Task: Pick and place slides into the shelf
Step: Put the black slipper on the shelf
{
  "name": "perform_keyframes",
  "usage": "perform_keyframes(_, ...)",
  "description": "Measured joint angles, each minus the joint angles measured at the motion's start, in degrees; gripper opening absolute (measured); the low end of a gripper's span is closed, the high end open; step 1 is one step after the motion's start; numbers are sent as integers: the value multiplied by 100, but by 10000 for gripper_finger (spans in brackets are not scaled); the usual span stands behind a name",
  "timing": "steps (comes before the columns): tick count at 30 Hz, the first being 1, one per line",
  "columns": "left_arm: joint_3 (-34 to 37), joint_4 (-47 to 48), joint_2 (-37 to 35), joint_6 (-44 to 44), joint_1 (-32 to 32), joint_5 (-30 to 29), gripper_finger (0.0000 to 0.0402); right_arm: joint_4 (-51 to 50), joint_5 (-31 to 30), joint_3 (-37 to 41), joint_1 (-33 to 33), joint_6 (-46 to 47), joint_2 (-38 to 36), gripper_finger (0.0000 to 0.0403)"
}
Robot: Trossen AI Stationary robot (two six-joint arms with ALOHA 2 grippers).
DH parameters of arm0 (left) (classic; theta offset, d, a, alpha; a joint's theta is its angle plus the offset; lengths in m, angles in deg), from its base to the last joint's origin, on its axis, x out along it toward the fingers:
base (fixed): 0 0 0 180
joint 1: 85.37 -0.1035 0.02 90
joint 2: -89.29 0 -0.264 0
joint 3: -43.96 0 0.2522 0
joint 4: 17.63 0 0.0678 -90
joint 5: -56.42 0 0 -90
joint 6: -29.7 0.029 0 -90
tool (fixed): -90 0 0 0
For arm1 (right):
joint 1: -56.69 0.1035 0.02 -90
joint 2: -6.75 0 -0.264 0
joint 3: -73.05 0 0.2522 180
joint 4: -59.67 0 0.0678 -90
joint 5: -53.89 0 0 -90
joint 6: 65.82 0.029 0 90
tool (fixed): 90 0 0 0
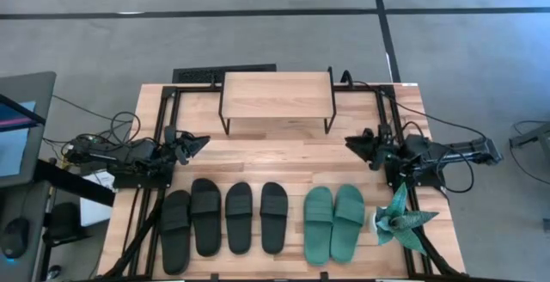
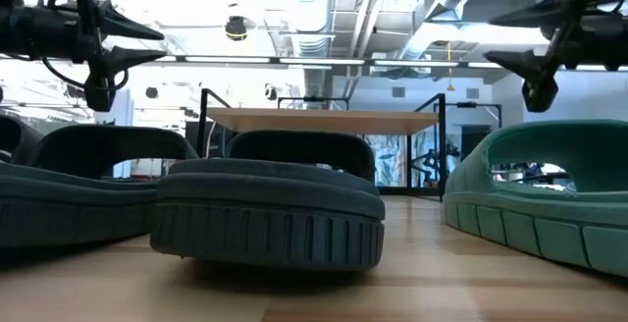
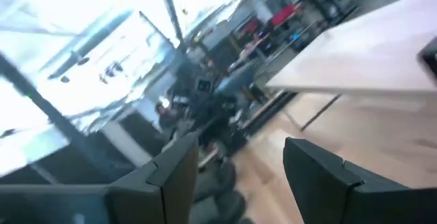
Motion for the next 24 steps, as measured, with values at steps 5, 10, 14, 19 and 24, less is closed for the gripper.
perform_keyframes(5, -1, -87, 2, -110, -9, -517, 93, 354, 40, 1, -67, 1356, 0, 201)
perform_keyframes(10, -10, -1488, 73, 508, -7, 651, 93, 1047, 48, 1, -167, 1743, 3, 201)
perform_keyframes(14, -152, -2684, 360, 1158, -5, 1525, 93, 1818, -106, -109, -235, 928, 12, 201)
perform_keyframes(19, -1026, -1371, 1094, 1379, 1, 2131, 93, 2272, -18, -486, -347, 427, 350, 201)
perform_keyframes(24, -2282, 477, 2279, 1485, 129, 2787, 93, 2301, 276, -938, -281, 349, 854, 201)
